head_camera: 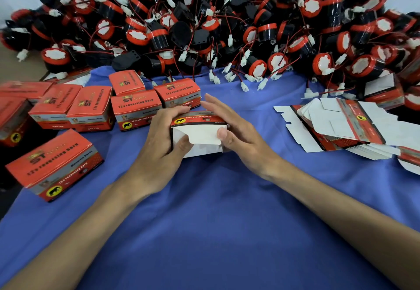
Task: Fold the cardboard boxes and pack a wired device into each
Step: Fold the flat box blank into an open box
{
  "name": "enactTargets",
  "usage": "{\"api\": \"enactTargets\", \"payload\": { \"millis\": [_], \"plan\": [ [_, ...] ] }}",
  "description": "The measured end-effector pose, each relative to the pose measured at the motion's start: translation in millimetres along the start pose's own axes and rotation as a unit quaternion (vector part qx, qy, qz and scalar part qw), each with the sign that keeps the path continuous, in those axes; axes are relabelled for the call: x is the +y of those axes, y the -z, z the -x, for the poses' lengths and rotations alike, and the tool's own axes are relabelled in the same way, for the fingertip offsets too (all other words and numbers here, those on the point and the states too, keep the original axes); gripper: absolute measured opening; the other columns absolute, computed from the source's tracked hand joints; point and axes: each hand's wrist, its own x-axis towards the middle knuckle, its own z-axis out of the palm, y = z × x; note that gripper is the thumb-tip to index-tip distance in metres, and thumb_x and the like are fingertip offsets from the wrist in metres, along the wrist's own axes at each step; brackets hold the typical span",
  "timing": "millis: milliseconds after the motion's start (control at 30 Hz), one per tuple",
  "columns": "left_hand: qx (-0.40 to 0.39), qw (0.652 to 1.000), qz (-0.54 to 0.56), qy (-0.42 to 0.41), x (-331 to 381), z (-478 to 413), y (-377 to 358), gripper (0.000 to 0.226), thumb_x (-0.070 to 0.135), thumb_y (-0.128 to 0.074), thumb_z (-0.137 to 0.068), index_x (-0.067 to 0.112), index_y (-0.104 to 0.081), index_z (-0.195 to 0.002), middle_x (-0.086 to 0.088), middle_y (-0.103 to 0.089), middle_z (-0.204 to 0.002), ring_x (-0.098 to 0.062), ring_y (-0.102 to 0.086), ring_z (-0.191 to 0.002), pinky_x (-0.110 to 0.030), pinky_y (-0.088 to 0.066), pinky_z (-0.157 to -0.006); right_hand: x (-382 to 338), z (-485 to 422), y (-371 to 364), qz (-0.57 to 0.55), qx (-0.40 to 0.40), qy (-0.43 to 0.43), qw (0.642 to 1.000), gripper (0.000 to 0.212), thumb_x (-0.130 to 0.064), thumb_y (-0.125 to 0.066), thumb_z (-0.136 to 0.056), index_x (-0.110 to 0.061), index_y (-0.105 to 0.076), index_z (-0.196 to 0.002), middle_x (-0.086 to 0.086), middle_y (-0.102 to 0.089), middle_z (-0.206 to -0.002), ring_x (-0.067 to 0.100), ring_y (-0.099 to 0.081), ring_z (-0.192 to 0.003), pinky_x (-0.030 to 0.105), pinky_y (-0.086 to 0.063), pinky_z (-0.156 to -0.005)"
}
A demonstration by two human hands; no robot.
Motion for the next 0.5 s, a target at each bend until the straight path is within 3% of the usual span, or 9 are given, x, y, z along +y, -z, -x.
{"api": "enactTargets", "payload": {
  "millis": [100, 167, 200, 267, 333, 400, 500],
  "plan": [
    [-0.008, 1.0, -0.01, -0.002, 0.8, 0.4, 0.6, 0.061, 0.082, -0.031, -0.08, 0.042, -0.031, -0.126, 0.018, -0.037, -0.127, -0.018, -0.039, -0.127, -0.032, -0.034, -0.107, -1.7, 0.1, 1.1, -0.007, -0.003, -0.012, 1.0, 0.05, -0.023, -0.048, -0.091, -0.022, -0.035, -0.139, -0.001, -0.026, -0.155, 0.013, -0.04, -0.133, 0.009, -0.041, -0.078],
    [-0.005, 1.0, -0.013, 0.001, 2.5, 0.2, 0.0, 0.051, 0.073, -0.038, -0.085, 0.043, -0.032, -0.125, 0.018, -0.038, -0.127, -0.017, -0.039, -0.127, -0.031, -0.034, -0.108, -3.7, 0.7, 1.9, -0.023, -0.013, -0.018, 0.999, 0.054, -0.018, -0.048, -0.089, -0.02, -0.033, -0.14, 0.0, -0.025, -0.155, 0.006, -0.037, -0.134, 0.01, -0.041, -0.08],
    [-0.001, 1.0, -0.008, 0.007, 3.3, -0.3, 0.0, 0.044, 0.063, -0.041, -0.086, 0.043, -0.033, -0.124, 0.016, -0.04, -0.127, -0.018, -0.04, -0.127, -0.035, -0.035, -0.108, -4.7, 0.8, 2.1, -0.029, -0.019, -0.018, 0.999, 0.053, -0.018, -0.047, -0.089, -0.021, -0.032, -0.14, -0.001, -0.025, -0.155, 0.001, -0.042, -0.128, 0.011, -0.042, -0.08],
    [0.009, 1.0, 0.01, 0.026, 4.7, 0.3, 0.2, 0.038, 0.051, -0.041, -0.085, 0.043, -0.037, -0.122, 0.01, -0.046, -0.129, -0.018, -0.043, -0.127, -0.042, -0.038, -0.107, -6.1, 1.5, 2.6, -0.042, -0.03, -0.023, 0.998, 0.051, -0.018, -0.045, -0.091, -0.024, -0.031, -0.141, -0.003, -0.026, -0.154, 0.009, -0.056, -0.099, 0.014, -0.045, -0.075],
    [0.02, 0.998, 0.039, 0.047, 7.2, -0.5, 1.1, 0.038, 0.051, -0.044, -0.083, 0.043, -0.041, -0.12, 0.006, -0.05, -0.13, -0.015, -0.047, -0.125, -0.042, -0.041, -0.105, -5.1, 2.0, 2.9, -0.057, -0.039, -0.032, 0.997, 0.055, -0.018, -0.046, -0.091, -0.027, -0.028, -0.142, 0.004, -0.028, -0.155, 0.005, -0.052, -0.084, 0.015, -0.045, -0.072],
    [0.028, 0.997, 0.057, 0.053, 9.5, -2.8, 1.5, 0.036, 0.049, -0.048, -0.084, 0.042, -0.043, -0.119, 0.006, -0.052, -0.13, -0.01, -0.049, -0.122, -0.038, -0.042, -0.103, -2.3, 1.5, 1.9, -0.036, -0.04, -0.03, 0.998, 0.061, -0.015, -0.05, -0.089, -0.025, -0.025, -0.144, 0.009, -0.027, -0.156, 0.0, -0.046, -0.103, 0.012, -0.041, -0.078],
    [0.009, 0.997, 0.061, 0.053, 9.8, 0.8, 3.2, 0.045, 0.055, -0.051, -0.082, 0.039, -0.044, -0.123, 0.004, -0.051, -0.13, -0.01, -0.049, -0.122, -0.034, -0.042, -0.102, 2.0, -0.8, -1.2, 0.017, -0.015, -0.014, 1.0, 0.057, -0.018, -0.052, -0.09, -0.025, -0.029, -0.142, 0.005, -0.027, -0.156, 0.018, -0.042, -0.13, 0.014, -0.039, -0.086]
  ]
}}
